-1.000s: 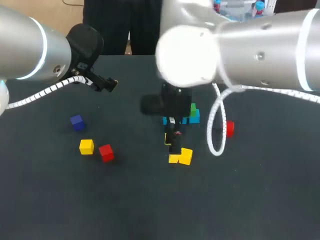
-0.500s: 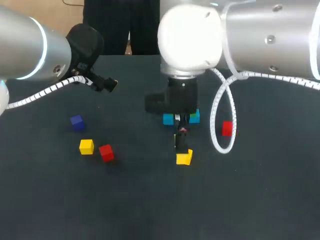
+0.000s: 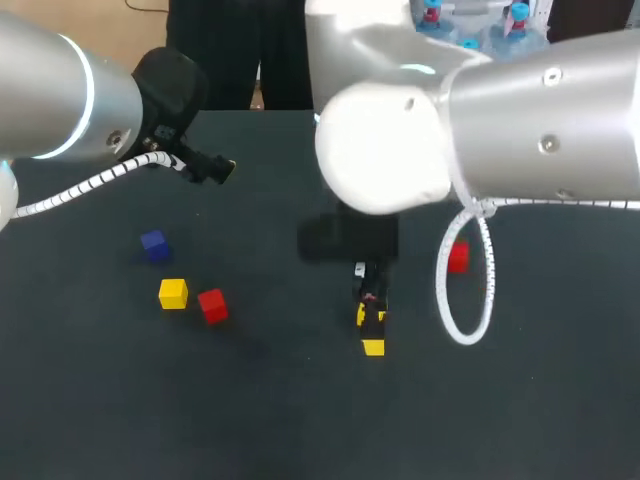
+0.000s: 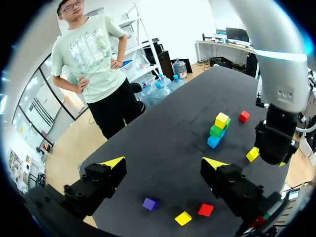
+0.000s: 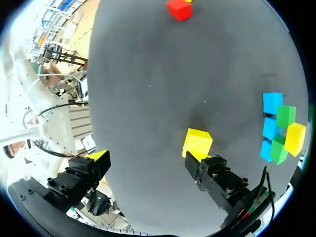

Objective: Place the blue cubes, place green cubes on the blue cubes, place the yellow cubes on the green cubes, then place the red cubes on the yellow cubes, and place purple cube on the red cubes.

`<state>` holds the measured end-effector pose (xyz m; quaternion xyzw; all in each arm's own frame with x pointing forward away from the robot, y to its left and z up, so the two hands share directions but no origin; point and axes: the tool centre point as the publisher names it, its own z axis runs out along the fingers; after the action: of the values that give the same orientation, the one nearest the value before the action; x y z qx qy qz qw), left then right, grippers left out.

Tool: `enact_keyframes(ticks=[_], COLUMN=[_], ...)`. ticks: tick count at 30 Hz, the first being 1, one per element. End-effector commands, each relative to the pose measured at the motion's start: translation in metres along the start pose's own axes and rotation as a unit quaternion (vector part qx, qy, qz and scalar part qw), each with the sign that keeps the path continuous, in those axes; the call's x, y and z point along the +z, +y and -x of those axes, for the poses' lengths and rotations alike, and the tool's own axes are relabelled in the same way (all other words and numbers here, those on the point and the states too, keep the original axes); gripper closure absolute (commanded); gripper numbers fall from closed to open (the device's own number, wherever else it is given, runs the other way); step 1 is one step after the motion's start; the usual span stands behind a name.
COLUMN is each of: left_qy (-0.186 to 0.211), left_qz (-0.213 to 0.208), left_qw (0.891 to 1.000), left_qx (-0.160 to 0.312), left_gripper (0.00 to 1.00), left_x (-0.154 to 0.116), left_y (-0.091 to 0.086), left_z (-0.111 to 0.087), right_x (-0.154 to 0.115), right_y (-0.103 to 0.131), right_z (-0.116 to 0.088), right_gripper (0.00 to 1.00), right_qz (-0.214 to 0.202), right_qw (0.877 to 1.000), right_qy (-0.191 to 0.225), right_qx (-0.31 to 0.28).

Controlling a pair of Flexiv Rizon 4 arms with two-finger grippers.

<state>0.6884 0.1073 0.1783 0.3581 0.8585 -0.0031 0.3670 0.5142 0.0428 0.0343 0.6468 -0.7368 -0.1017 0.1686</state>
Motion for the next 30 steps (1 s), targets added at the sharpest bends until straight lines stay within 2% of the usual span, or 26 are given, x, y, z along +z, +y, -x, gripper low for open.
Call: enact_keyframes(ticks=[1, 4, 8, 14, 22, 30], left_qy=[-0.001, -0.001, -0.001, -0.001, -0.001, -0.001], left_qz=[-0.001, -0.001, -0.001, -0.001, -0.001, -0.001], left_qw=[1.0, 1.0, 1.0, 1.0, 1.0, 1.0], left_qx=[0.0, 0.0, 0.0, 0.0, 0.0, 0.0], left_gripper=[0.0, 0.0, 0.0, 0.0, 0.0, 0.0], left_x=[0.0, 0.0, 0.0, 0.0, 0.0, 0.0], left_y=[0.0, 0.0, 0.0, 0.0, 0.0, 0.0], left_z=[0.0, 0.0, 0.0, 0.0, 0.0, 0.0], right_x=[0.007, 0.004, -0.008, -0.017, 0.001, 0.004], right_y=[0.001, -0.003, -0.007, -0.008, -0.012, -0.019], right_z=[0.0, 0.002, -0.005, -0.012, -0.002, -0.002], right_gripper=[0.0, 0.0, 0.0, 0.0, 0.0, 0.0], right_qz=[-0.07, -0.105, -0.139, -0.146, -0.132, -0.146], right_qw=[0.998, 0.994, 0.99, 0.989, 0.991, 0.989], right_qy=[-0.003, -0.001, 0.002, 0.012, 0.007, 0.022], right_qx=[0.005, 0.012, 0.027, 0.035, 0.02, 0.019])
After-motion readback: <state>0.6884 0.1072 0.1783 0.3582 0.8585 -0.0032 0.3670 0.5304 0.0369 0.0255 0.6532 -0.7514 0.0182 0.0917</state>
